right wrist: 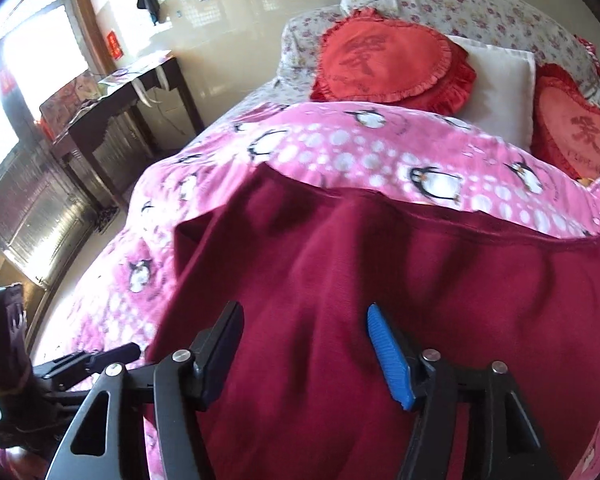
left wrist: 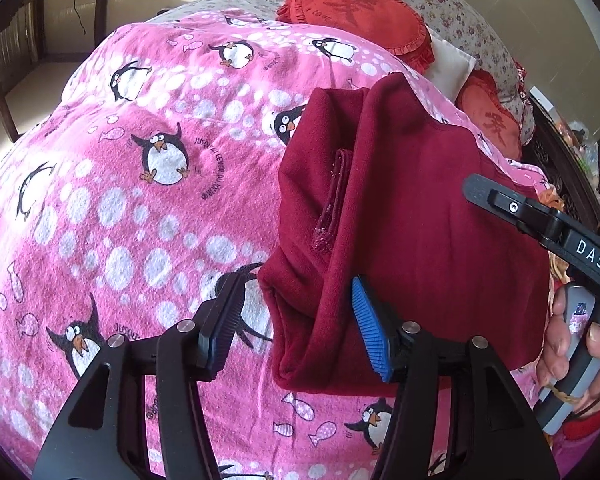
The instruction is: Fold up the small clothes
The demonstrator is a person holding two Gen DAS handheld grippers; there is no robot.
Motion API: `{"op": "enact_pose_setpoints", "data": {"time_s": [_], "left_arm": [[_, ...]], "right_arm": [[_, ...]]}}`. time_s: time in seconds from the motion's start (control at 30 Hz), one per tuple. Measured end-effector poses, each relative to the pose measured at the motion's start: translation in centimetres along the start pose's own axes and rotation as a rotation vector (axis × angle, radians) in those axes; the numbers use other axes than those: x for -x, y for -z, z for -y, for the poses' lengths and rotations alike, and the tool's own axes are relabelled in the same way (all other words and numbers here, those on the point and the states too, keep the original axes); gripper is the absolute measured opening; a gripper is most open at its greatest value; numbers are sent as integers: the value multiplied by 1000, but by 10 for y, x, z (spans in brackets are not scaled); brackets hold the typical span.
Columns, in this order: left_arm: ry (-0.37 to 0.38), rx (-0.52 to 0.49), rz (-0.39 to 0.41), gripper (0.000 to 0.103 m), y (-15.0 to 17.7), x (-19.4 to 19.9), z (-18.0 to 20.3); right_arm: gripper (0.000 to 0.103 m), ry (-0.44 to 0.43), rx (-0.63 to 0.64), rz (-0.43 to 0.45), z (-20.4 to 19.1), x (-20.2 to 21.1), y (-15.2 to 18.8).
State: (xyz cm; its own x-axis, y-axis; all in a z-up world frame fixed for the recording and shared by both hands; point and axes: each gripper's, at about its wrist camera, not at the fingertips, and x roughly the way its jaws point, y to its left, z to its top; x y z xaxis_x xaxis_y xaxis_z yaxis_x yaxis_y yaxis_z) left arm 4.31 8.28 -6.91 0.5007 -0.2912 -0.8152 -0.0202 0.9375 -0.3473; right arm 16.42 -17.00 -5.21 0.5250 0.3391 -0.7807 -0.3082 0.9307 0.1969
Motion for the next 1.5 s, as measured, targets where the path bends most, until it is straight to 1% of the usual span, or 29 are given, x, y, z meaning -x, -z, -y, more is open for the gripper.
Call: {"op": "enact_pose_setpoints", "data": {"time_s": [0.1, 0.13, 0.23, 0.33, 0.37, 0.4, 0.43, 0.5, 0.6, 0.67, 0.73, 0.77, 0.8, 0.87, 1.0, 1.03, 1.07, 1.1, 1.13, 1.17, 1.2, 1.23, 1.27, 1.37, 1.5], "left_arm": [[1, 2, -6, 56, 2, 0, -2], [3, 5, -7, 58, 2, 0, -3], [11, 9, -7, 59, 4, 0, -7], [32, 11, -8, 59, 9, -1, -9], [53, 10, -10, 59, 11, -2, -10], [68, 11, -13, 63, 13, -3, -12], [83, 16, -18, 69, 15, -5, -14], [108, 38, -20, 70, 19, -7, -19], [127, 47, -13, 71, 22, -9, -23], [124, 40, -7, 72, 23, -10, -22], [120, 29, -1, 76, 24, -11, -20], [122, 26, 1, 78, 24, -11, -19], [125, 25, 4, 79, 23, -12, -19], [120, 25, 10, 80, 23, -13, -17], [114, 22, 14, 82, 23, -14, -13], [113, 22, 13, 82, 23, -15, -12], [110, 22, 13, 82, 21, -17, -9], [108, 21, 13, 83, 20, -17, -7], [105, 19, 12, 83, 20, -19, -4], [99, 16, 12, 83, 19, -20, -2], [92, 12, 12, 83, 18, -20, 1], [86, 9, 12, 83, 19, -19, 5], [78, 7, 11, 83, 18, -19, 9], [60, 5, 11, 85, 18, -21, 16], [45, -2, 5, 85, 16, -23, 23]], "right_arm": [[65, -30, 10, -18, -16, -9, -5], [65, -42, 8, -25, -21, -14, -7], [65, -71, -11, -44, -34, -27, -11], [66, -82, -20, -58, -46, -41, -15], [66, -78, -19, -62, -50, -46, -17], [66, -70, -18, -66, -52, -51, -19], [67, -57, -16, -69, -55, -55, -20], [67, -28, -6, -79, -61, -65, -25], [68, -23, -1, -73, -66, -73, -32], [72, -4, 4, -77, -68, -82, -38], [76, 7, 16, -88, -74, -91, -43], [80, 15, 24, -89, -77, -94, -44], [83, 25, 34, -88, -80, -97, -46], [92, 50, 58, -90, -88, -104, -48], [95, 116, 110, -109, -98, -119, -47], [94, 127, 125, -102, -99, -120, -46], [84, 131, 133, -93, -99, -119, -45], [72, 140, 135, -80, -97, -116, -45], [51, 168, 141, -63, -96, -113, -45], [40, 176, 144, -55, -91, -108, -45], [36, 138, 125, -55, -84, -103, -46], [28, 104, 97, -57, -78, -98, -45], [22, 63, 59, -53, -69, -92, -45], [20, -12, -3, -49, -54, -82, -46], [20, -26, -4, -46, -52, -79, -43]]}}
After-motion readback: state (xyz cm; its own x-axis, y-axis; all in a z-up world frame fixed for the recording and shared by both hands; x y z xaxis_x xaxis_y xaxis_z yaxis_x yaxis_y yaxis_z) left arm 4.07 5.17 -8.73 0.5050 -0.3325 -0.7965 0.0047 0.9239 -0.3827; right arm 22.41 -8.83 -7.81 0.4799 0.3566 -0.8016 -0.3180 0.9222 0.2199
